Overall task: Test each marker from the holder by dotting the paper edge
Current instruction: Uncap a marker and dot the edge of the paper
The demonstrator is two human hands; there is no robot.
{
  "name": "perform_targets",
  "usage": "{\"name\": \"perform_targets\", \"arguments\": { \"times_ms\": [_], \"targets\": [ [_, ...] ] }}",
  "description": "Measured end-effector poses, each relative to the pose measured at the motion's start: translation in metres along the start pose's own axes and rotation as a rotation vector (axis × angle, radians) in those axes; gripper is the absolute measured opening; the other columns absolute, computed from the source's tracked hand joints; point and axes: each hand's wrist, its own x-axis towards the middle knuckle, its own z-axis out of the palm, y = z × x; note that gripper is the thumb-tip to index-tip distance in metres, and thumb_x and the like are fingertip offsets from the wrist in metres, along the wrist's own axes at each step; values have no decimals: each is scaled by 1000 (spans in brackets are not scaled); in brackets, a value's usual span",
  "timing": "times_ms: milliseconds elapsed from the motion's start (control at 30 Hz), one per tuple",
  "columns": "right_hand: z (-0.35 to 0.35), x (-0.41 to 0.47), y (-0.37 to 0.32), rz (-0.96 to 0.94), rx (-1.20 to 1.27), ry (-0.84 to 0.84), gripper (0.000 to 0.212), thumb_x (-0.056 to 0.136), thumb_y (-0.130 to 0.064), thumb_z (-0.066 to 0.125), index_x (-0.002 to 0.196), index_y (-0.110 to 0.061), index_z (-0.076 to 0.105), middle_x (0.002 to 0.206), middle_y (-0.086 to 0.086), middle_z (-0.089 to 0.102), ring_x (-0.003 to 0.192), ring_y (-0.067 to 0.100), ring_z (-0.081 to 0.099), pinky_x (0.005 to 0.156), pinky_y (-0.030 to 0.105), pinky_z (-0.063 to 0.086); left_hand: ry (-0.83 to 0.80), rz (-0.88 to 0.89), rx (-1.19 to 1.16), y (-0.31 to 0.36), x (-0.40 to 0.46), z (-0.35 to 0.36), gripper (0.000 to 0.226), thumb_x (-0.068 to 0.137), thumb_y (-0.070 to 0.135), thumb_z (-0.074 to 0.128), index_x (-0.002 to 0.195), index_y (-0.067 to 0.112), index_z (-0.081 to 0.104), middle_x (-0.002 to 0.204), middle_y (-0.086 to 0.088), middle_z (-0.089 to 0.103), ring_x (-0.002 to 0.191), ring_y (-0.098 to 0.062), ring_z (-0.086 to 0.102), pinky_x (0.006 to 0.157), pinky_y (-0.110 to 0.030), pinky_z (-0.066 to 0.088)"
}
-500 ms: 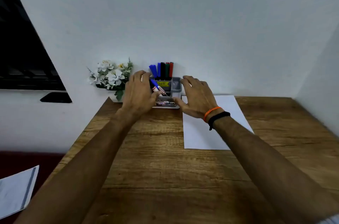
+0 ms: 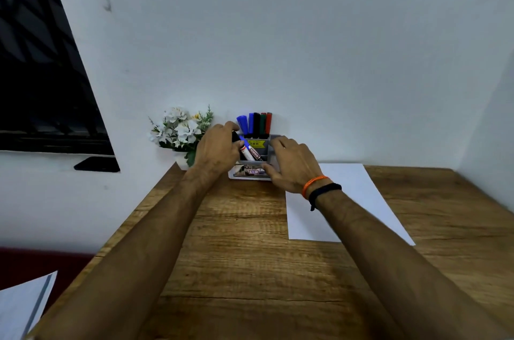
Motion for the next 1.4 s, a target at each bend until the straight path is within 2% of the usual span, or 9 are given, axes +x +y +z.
{"name": "perform_targets", "arguments": {
  "times_ms": [200, 367, 533, 667, 800, 933, 1067, 1233, 1400],
  "targets": [
    [6, 3, -4, 47, 7, -42, 57, 90, -43, 57, 135, -11, 44, 134, 11, 51, 117, 27, 51, 95, 41, 44, -4, -24, -96, 2, 12, -10, 21, 88, 15, 67, 108, 16, 65, 103, -6, 71, 91, -21, 66, 83, -38, 56],
    [2, 1, -7, 105, 145, -32, 54, 88, -39, 63, 132, -10, 48, 131, 11, 53, 114, 27, 53, 95, 40, 47, 140, 20, -166, 14, 20, -45, 19, 88, 13, 65, 108, 14, 65, 105, -4, 70, 91, -16, 64, 81, -26, 46],
    [-13, -2, -15, 330, 603, 133, 69, 81, -49, 72, 132, -9, 49, 127, 9, 55, 113, 22, 54, 92, 32, 46, 257, -16, -352, 25, 6, -74, 15, 89, 17, 66, 104, 17, 67, 98, 2, 69, 84, -15, 65, 83, -26, 49],
    [-30, -8, -24, 645, 1110, 291, 77, 73, -57, 76, 130, -11, 50, 112, 0, 58, 106, 17, 57, 88, 31, 51, 285, -214, -706, 29, -12, -66, 16, 89, 14, 67, 104, 13, 68, 99, -4, 71, 83, -18, 70, 79, -32, 58],
    [-44, -26, -27, 719, 1724, 151, 35, 82, -48, 72, 88, -14, 65, 76, -1, 58, 65, 12, 51, 61, 27, 42, 166, -437, -1094, 38, -39, -41, 11, 91, 5, 62, 102, 8, 64, 103, -15, 69, 80, -20, 69, 72, -27, 59],
    [-48, -40, -24, 700, 1774, 91, 18, 86, -33, 71, 80, -16, 66, 65, -4, 59, 56, 11, 45, 54, 24, 38, 61, -486, -1250, 52, -64, -21, 10, 92, 3, 61, 101, 3, 64, 94, -15, 69, 71, -15, 69, 66, -21, 58],
    [-50, -51, -11, 607, 1628, 51, 16, 87, -28, 70, 89, -11, 71, 67, 0, 61, 55, 12, 51, 52, 23, 42, -136, -268, -1115, 57, -74, -17, 16, 91, 7, 63, 105, 1, 67, 86, -11, 70, 72, -16, 69, 69, -24, 59],
    [-56, -62, 3, 433, 1481, -7, 17, 90, -24, 65, 88, -7, 67, 64, 2, 55, 55, 13, 48, 52, 23, 40, -273, 164, -546, 57, -67, -21, 20, 91, 33, 63, 96, 15, 70, 82, 2, 74, 72, -7, 69, 65, -22, 55],
    [-57, -67, 10, 374, 1454, 4, 28, 91, -29, 66, 69, -12, 62, 57, 2, 55, 50, 12, 47, 49, 23, 38, -357, 269, -471, 71, -65, -19, 25, 97, 32, 54, 92, 12, 68, 74, 6, 67, 67, -9, 62, 67, -28, 52]
  ]
}}
